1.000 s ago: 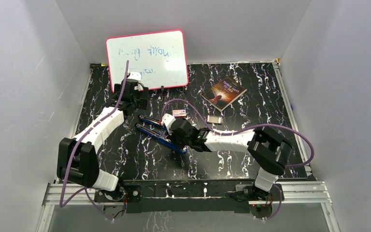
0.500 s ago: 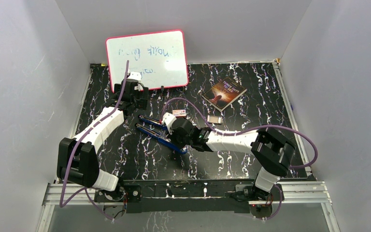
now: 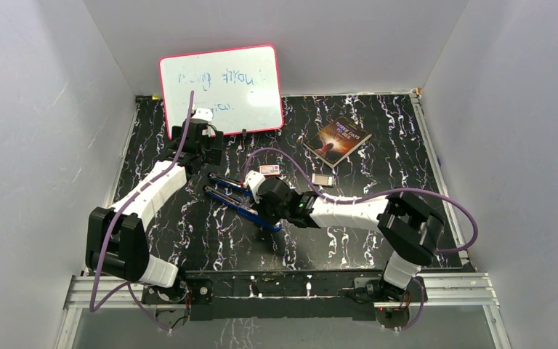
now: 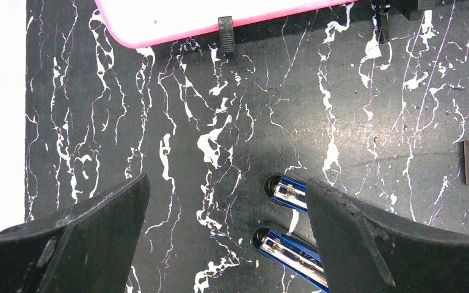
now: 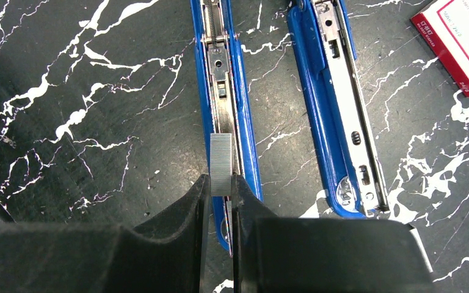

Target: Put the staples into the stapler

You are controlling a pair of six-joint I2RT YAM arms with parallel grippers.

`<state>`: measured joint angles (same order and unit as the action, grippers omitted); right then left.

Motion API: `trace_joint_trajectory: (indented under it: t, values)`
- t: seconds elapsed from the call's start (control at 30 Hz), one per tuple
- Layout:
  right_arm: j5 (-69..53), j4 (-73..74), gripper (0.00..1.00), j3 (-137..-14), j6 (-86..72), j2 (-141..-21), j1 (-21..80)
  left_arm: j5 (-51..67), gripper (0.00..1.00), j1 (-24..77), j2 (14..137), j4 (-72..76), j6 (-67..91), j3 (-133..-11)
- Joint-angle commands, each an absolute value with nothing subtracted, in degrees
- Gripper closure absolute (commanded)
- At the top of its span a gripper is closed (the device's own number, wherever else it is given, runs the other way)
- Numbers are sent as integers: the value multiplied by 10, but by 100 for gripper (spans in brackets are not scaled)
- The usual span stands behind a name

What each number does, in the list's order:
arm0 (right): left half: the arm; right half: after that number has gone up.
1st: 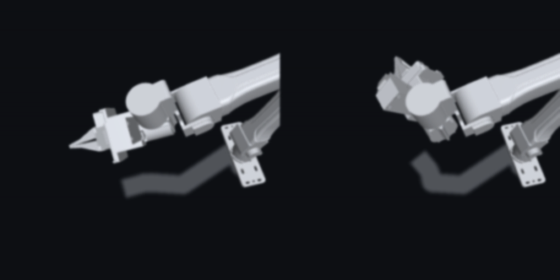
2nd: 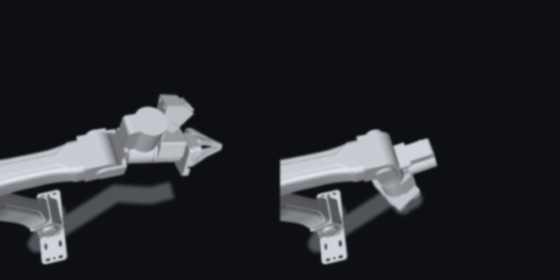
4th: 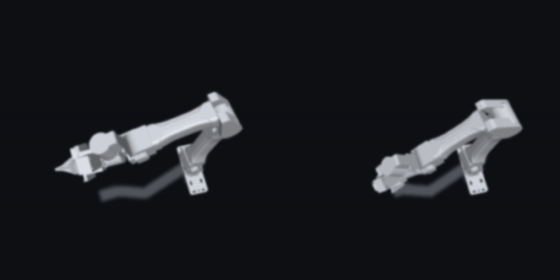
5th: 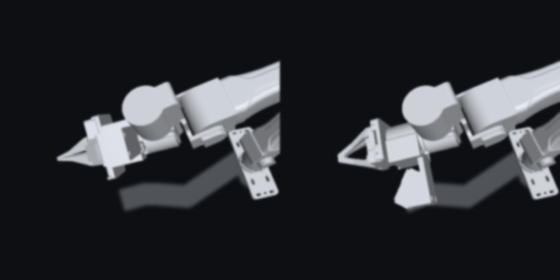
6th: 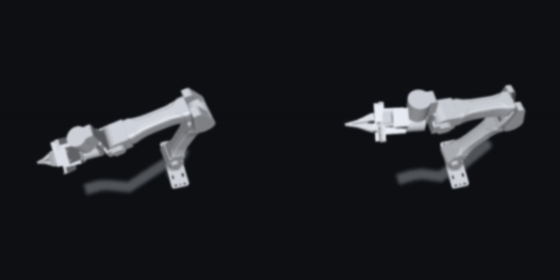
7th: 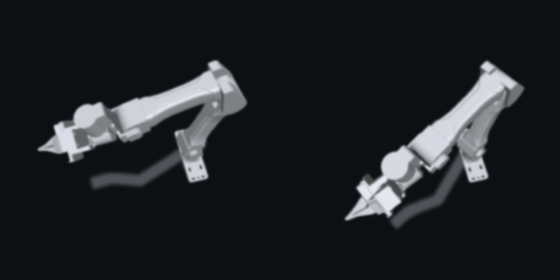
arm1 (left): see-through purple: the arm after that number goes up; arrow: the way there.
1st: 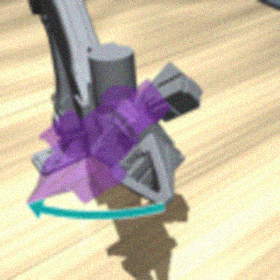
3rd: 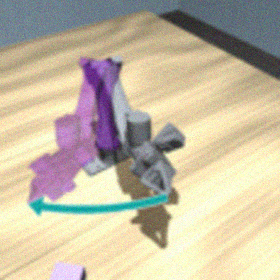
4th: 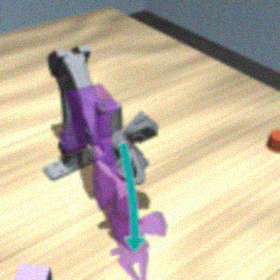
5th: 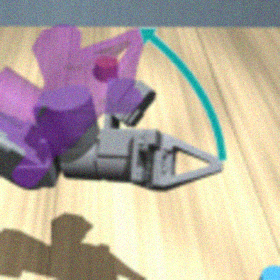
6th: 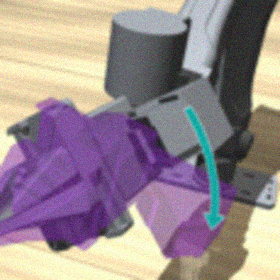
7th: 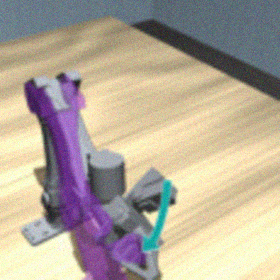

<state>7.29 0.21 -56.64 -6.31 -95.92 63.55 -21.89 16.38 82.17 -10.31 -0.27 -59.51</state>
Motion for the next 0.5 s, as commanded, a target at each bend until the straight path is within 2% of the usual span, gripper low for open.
trace_joint_trajectory:
  t: [0.0,0.47]
  values:
    - [71,1,100,-599,-73,-949,636,-228,2,169,813,-100,-8,-591]
    - [80,23,100,-615,-77,-959,635,-229,2,168,814,-99,-8,-591]
